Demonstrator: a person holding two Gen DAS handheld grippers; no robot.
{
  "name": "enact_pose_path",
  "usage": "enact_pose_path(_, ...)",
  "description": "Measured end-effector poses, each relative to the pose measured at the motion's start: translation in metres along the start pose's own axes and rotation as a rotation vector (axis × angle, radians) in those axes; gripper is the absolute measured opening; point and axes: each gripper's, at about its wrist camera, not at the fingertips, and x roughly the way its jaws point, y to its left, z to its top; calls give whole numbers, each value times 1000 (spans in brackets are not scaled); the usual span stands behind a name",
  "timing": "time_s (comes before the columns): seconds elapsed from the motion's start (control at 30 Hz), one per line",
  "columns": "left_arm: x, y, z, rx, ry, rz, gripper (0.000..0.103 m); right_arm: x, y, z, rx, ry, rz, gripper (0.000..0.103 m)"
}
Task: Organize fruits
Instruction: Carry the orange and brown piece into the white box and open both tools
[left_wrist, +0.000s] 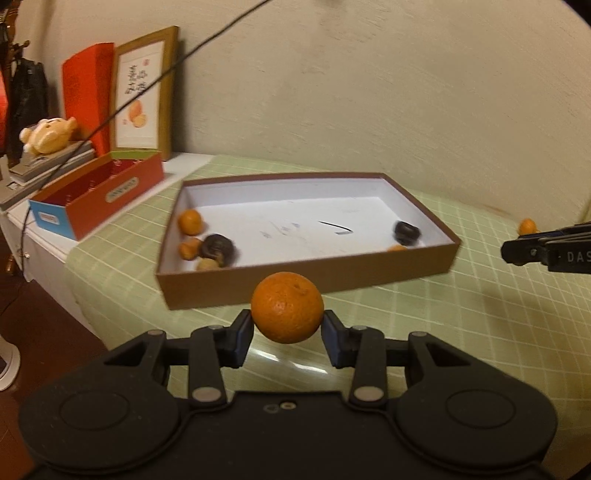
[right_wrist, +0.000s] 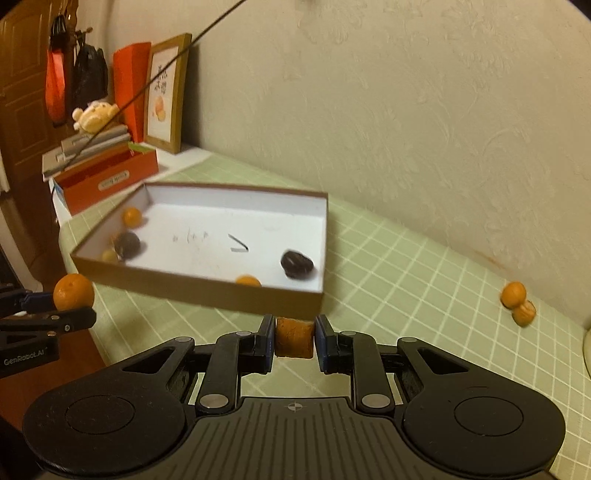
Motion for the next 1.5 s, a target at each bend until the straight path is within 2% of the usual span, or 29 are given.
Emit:
enact_pose_path(0.43, 17, 34, 40, -53, -60, 67, 30, 32, 5, 38, 38, -71, 28, 23)
enact_pose_path(0.8, 46, 40, 68, -62, -89, 94, 30, 66, -1, 64, 76, -87, 53, 23)
enact_pose_path(1.5, 103, 50, 85, -98, -34, 104, 30, 140, -5, 87, 124, -42, 79, 23)
